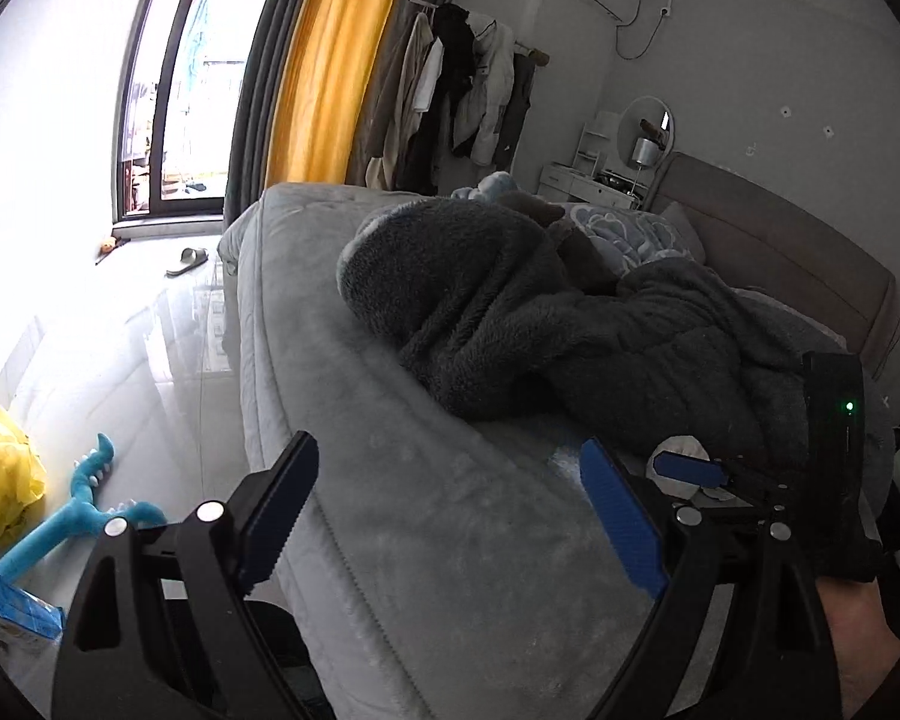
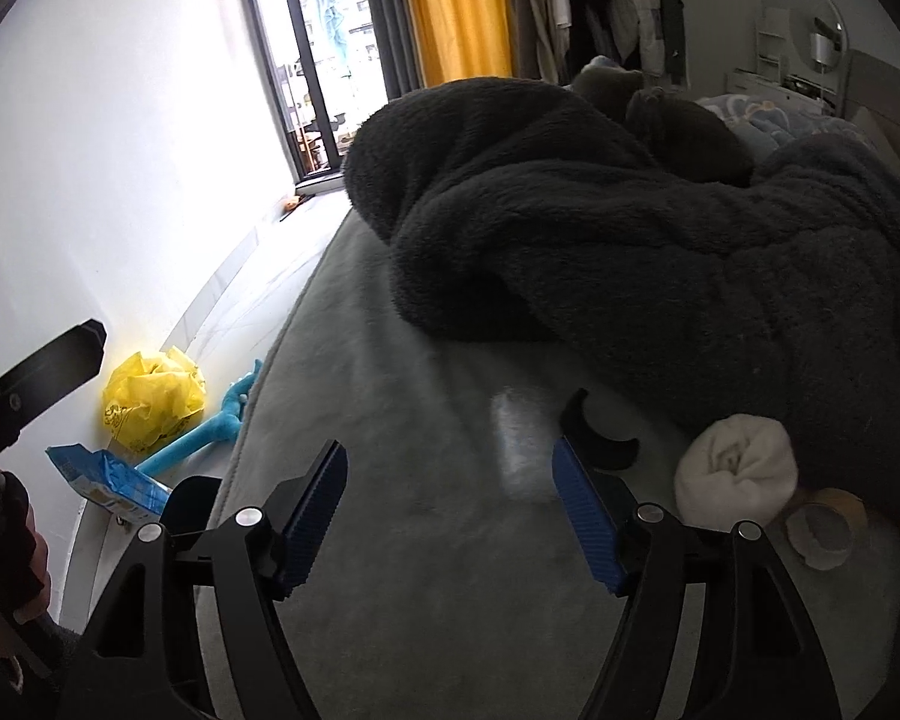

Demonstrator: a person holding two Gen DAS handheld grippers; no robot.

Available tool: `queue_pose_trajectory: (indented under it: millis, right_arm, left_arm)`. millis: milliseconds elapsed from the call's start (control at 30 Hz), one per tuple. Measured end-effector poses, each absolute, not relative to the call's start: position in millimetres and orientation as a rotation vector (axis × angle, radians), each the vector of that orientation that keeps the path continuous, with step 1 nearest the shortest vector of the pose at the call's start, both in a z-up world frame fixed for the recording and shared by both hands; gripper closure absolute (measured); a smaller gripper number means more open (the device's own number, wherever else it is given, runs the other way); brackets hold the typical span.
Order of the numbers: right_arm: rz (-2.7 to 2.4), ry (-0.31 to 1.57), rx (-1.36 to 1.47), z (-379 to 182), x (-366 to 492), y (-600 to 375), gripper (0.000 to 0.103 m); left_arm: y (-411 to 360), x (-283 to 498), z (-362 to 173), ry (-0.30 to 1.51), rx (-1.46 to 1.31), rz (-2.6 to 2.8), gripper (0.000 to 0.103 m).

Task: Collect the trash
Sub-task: 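Move both tools back up to the remaining items on the bed, then grasp second tape roll with right tool while left grasps the bubble wrap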

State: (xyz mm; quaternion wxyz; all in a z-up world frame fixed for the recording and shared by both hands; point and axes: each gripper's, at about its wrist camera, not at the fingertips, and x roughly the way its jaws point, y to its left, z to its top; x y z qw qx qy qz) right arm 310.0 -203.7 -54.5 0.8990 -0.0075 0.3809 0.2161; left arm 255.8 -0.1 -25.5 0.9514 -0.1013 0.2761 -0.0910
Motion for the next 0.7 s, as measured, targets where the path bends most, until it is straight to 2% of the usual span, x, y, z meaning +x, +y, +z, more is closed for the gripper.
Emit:
queue_pose_trajectory:
  millis: [700]
  right_arm:
    - [0.205,0.736,0.031,-65.0,329.4,-341.4,0.025]
  left_arm:
    - [-79.5,303.4,-59.7,0.717,-0.2,-0.231,0.012]
